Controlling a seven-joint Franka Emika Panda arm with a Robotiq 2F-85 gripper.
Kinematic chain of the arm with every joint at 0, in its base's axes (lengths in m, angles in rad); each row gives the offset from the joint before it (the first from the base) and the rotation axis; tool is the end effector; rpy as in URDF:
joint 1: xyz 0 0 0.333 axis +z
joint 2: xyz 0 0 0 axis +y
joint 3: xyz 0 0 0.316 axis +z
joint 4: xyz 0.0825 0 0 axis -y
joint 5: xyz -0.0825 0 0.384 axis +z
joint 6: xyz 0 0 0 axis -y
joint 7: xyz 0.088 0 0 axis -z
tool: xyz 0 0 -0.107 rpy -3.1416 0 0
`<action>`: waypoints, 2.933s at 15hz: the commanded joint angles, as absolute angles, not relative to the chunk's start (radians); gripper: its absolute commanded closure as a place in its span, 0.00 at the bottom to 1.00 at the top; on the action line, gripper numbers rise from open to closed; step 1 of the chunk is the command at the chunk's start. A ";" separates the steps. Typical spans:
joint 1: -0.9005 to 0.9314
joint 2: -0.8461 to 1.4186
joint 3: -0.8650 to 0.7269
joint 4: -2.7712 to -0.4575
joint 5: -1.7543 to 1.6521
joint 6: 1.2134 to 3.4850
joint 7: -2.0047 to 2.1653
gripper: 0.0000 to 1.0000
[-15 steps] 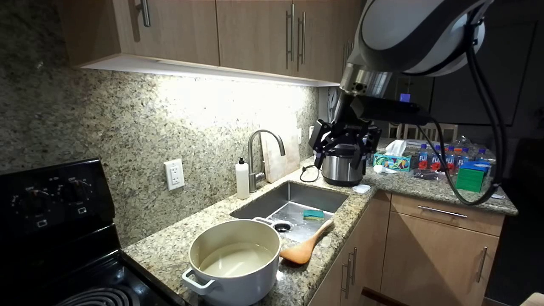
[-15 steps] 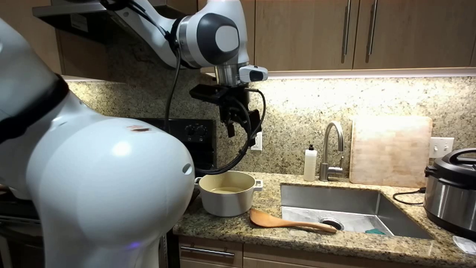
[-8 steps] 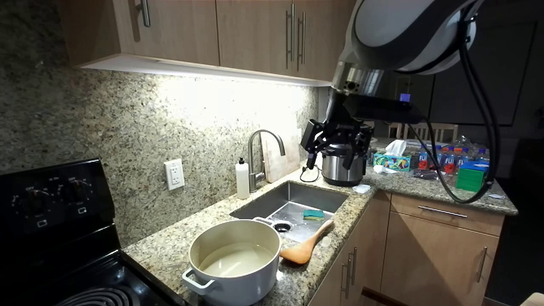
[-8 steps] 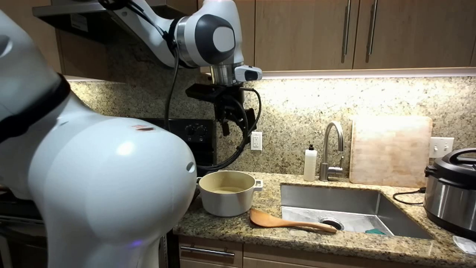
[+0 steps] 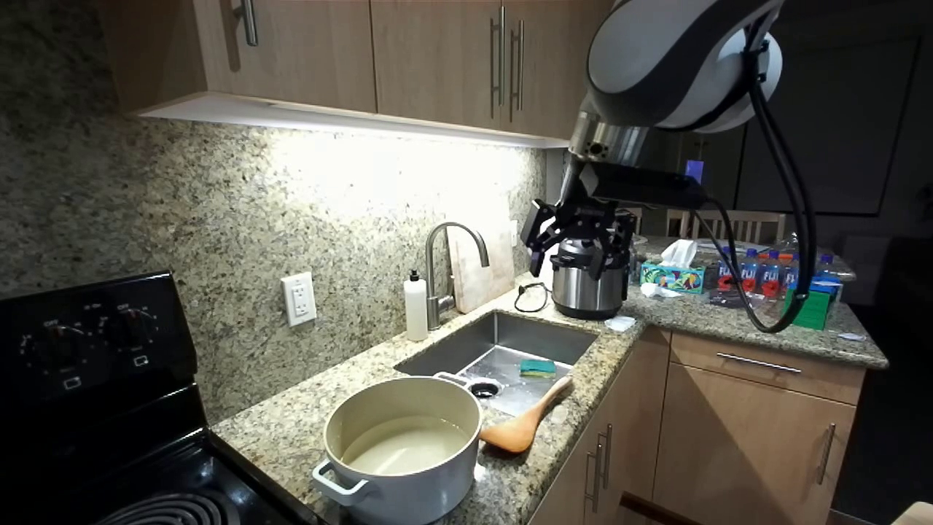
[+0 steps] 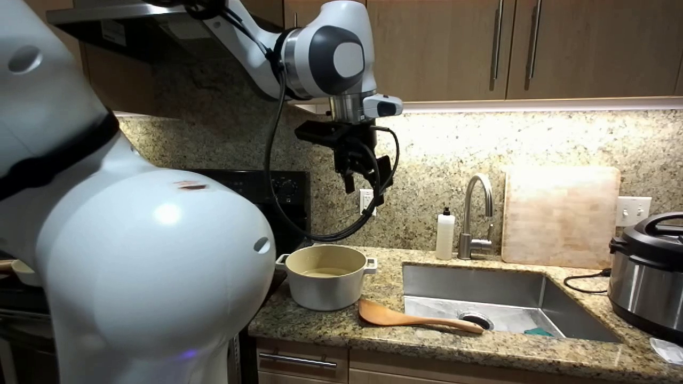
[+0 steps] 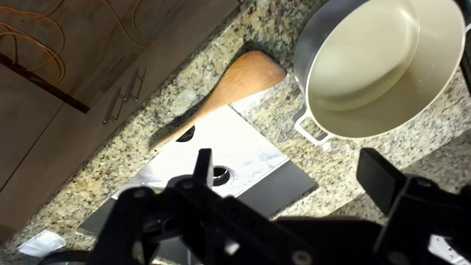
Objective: Use the wooden spoon to stir in the pot
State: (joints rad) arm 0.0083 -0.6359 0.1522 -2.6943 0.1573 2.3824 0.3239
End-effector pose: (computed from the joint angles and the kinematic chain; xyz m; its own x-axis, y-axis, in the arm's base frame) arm 0.3700 0.0613 0.4532 0.9173 -0.2808 0.2824 -0.2482 -0.9577 -0.1460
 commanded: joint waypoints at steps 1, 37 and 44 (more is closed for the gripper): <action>-0.062 -0.585 0.123 -2.640 0.117 2.417 0.346 0.00; -0.045 0.310 -0.089 -2.073 0.214 2.507 0.595 0.00; -0.022 0.386 -0.132 -2.021 0.202 2.524 0.627 0.00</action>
State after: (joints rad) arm -0.0249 0.3865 -0.1288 -2.0226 0.1999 2.5271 0.6287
